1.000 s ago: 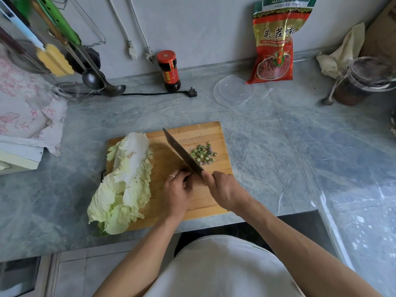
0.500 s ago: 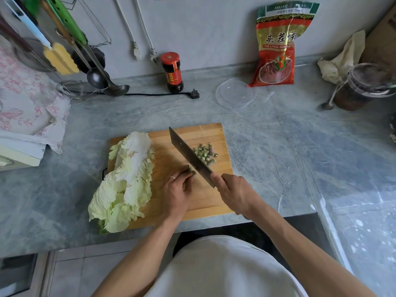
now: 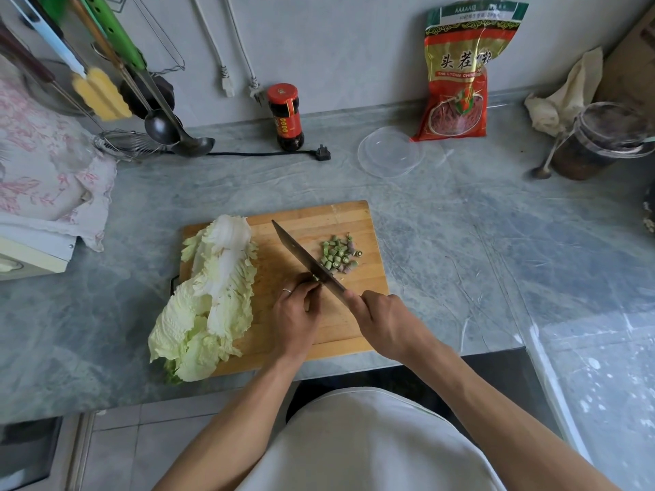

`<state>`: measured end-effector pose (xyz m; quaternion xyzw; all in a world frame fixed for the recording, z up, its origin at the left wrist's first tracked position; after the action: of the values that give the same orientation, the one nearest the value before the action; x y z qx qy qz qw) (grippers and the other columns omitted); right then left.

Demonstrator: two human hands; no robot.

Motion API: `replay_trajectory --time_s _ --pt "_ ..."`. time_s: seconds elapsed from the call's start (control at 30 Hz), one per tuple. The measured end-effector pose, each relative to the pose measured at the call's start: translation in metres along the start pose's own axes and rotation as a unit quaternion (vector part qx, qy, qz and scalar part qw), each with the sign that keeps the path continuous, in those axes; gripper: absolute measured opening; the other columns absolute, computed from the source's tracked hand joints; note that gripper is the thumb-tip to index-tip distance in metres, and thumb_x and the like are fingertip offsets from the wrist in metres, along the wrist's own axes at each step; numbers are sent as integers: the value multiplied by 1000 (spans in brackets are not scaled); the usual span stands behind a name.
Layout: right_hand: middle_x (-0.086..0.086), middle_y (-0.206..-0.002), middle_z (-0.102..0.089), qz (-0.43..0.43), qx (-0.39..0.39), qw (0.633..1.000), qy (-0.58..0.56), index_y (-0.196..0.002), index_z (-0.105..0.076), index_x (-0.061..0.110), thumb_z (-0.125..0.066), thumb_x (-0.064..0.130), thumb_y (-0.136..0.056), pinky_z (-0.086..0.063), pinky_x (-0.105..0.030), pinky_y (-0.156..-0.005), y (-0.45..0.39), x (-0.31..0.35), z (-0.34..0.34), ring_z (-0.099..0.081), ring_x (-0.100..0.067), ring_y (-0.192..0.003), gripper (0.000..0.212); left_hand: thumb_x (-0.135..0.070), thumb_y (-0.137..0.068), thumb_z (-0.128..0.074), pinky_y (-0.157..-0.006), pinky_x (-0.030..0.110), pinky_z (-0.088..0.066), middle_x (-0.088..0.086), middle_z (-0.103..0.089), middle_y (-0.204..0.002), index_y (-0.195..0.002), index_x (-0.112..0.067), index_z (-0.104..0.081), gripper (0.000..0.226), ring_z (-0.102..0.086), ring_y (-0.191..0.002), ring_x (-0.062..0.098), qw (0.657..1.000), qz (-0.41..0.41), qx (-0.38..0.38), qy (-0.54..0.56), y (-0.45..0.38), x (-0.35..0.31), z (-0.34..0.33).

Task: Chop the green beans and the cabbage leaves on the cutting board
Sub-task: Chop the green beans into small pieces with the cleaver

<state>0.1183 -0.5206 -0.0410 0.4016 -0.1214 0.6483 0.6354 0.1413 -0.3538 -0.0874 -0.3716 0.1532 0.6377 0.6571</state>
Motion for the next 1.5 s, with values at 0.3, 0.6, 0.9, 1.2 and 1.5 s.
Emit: replay_trajectory --time_s 0.3,0.6,0.9,1.2,1.5 --pt "-5 -57 -45 9 -9 1000 12 -66 -37 17 -22 65 -94 -27 -33 -47 1 10 -7 -37 -21 -48 58 -6 -85 -74 -78 33 -55 2 -73 -108 -100 -10 -76 15 -68 -95 20 1000 8 -5 -5 -1 0 0" --pt "-6 -63 -46 -16 6 1000 -22 -67 -38 17 -27 56 -102 -36 -41 -59 -6 16 -11 -46 -27 -57 53 -6 -82 -75 -75 37 -55 -1 -74 -100 -96 -14 -76 16 -68 -88 20 999 29 -8 15 0 1 3" --pt "-11 -64 -55 -122 48 983 -130 -81 -53 8 -26 65 -99 -50 -44 -49 -3 -19 -4 -51 -23 -47 66 -6 -83 -76 -85 42 -57 -1 -72 -105 -98 -11 -75 16 -67 -99 16 998 40 16 51 1 4 -1" --pt "-17 -72 -58 -36 17 998 -39 -92 -61 -5 -30 52 -104 -49 -37 -53 10 -1 3 -54 -27 -61 66 -17 -87 -75 -89 37 -54 -2 -68 -114 -104 -15 -72 18 -65 -108 18 1000 5 -1 24 2 -1 7" --pt "-7 -62 -42 23 22 999 9 -67 -41 17 -32 41 -108 -31 -34 -58 13 14 0 -36 -23 -57 48 -17 -89 -69 -92 21 -41 -5 -71 -107 -102 -19 -76 14 -65 -100 19 999 4 19 -33 2 3 5"
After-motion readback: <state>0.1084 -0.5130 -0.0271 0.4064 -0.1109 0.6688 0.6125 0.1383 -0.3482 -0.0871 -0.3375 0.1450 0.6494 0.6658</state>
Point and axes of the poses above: each hand's wrist, its own y-axis away from the middle knuckle, its own z-axis out of the back of the hand, x = y × z, the point moved 9 cm from there along -y, towards the middle knuckle
